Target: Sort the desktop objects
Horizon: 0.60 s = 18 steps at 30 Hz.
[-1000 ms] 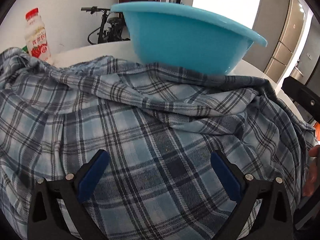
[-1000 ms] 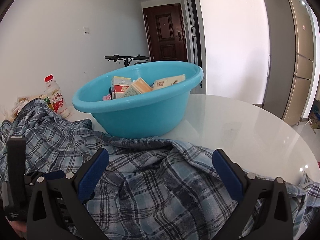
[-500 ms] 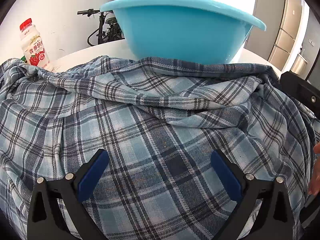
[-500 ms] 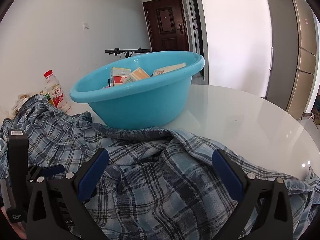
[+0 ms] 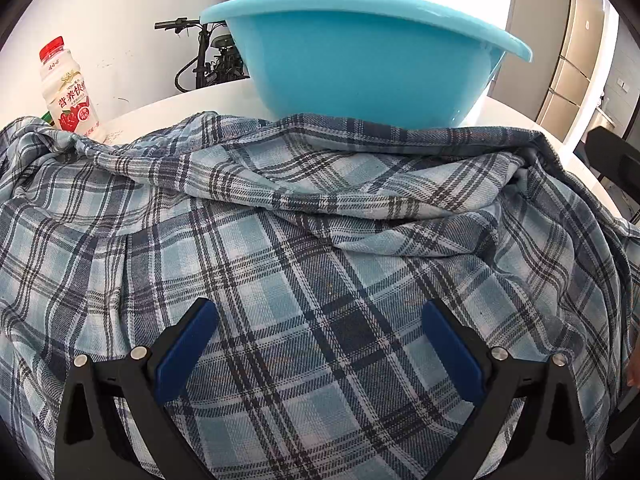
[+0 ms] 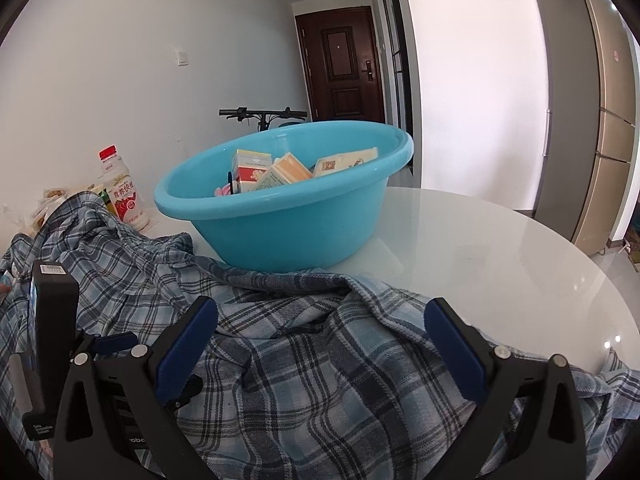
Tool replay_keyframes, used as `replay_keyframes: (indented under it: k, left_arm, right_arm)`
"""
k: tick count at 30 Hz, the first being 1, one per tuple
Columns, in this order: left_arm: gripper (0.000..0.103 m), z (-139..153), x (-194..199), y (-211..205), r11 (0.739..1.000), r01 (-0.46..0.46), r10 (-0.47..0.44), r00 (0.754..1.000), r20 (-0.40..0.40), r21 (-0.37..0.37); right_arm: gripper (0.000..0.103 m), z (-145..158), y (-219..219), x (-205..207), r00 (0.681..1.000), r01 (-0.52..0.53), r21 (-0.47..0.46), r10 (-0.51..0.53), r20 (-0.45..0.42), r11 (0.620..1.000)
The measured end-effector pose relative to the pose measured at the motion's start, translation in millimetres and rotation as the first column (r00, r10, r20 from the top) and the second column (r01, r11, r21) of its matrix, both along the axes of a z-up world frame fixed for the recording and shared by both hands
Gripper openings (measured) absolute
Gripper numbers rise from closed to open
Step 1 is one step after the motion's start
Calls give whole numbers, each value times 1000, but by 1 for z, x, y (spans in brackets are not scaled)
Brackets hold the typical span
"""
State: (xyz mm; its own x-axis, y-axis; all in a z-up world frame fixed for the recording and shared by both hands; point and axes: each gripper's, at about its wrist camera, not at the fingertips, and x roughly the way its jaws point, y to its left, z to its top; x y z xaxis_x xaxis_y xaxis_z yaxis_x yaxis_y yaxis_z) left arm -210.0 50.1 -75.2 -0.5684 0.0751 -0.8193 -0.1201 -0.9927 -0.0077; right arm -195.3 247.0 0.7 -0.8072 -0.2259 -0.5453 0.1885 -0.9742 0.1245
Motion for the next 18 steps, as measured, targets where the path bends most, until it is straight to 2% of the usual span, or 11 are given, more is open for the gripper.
replay_keyframes:
  k: [5, 13, 18]
  left_arm:
    - [103, 0, 0, -1, 1000, 0, 0, 1000, 0, 0]
    - [103, 0, 0, 0, 1000, 0, 0, 1000, 0, 0]
    - [103, -1, 0, 0, 1000, 0, 0, 1000, 0, 0]
  right_arm:
    - [103, 2, 10, -1, 1000, 17, -13, -17, -3, 1000]
    - [103, -11, 3, -12, 996, -12, 15, 11, 92, 1000]
    - [103, -12, 8, -11, 995, 6, 11, -7, 98, 1000]
